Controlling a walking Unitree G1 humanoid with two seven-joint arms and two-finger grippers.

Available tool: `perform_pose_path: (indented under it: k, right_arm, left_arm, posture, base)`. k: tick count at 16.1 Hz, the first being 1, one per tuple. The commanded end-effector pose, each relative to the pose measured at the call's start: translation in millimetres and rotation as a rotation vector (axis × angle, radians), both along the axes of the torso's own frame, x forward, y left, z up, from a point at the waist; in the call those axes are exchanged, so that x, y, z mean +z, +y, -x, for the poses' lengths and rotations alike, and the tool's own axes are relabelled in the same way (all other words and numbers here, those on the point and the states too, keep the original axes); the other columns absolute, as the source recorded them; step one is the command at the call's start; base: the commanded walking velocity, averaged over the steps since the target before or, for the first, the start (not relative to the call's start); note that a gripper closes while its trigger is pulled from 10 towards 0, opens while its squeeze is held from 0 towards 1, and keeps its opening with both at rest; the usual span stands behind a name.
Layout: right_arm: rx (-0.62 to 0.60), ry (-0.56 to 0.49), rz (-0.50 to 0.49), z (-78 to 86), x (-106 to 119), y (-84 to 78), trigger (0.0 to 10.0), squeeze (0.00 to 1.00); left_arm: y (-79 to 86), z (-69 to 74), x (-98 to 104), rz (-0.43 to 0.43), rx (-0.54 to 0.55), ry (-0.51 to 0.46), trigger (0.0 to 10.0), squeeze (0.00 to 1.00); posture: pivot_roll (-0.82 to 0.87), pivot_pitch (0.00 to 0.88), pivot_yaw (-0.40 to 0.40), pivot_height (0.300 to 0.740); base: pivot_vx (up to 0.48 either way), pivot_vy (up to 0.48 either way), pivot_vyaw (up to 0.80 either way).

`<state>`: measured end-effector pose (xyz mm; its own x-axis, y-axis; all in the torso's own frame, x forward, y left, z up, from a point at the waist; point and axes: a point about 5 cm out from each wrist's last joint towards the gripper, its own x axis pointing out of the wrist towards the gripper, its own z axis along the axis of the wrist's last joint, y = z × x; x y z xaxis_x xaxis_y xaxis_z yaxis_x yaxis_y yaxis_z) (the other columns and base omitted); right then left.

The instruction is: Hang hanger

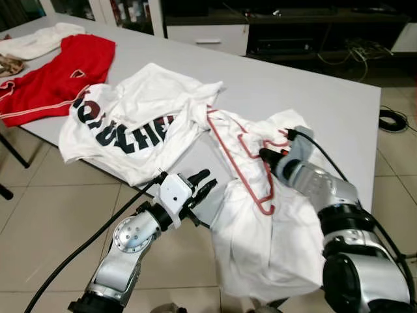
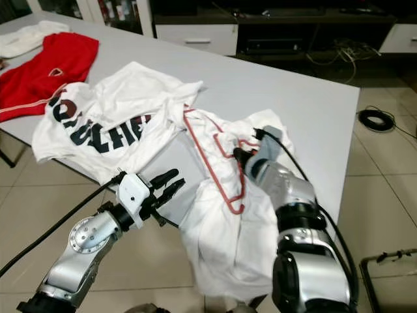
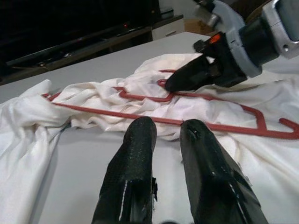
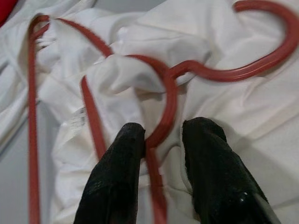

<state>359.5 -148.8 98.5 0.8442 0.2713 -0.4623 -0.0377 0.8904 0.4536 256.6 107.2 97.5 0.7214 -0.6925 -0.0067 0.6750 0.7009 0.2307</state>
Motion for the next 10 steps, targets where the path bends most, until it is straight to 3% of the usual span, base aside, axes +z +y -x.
perform_pose_path:
  k: [1,10]
  right_arm:
    - [0.042,0.024,-0.008,0.0,-2,10.3,10.0,0.0]
    - [0.09,0.04,-0.121,-4.1,-2,32.0,10.0,0.0]
  left_arm:
    - [-1.5,-1.7,4,-0.015,-0.011,-0.023,10.0,0.0]
    - [-3.4,-2.1,3,-0.02,-0.014,-0.023,10.0,0.0]
  posture:
    - [-0.04,0.0,0.037,0.736]
    - [-0.04,0.0,0.041,0.736]
  base:
    - [0.0,0.0,0.0]
    - [0.0,0.0,0.0]
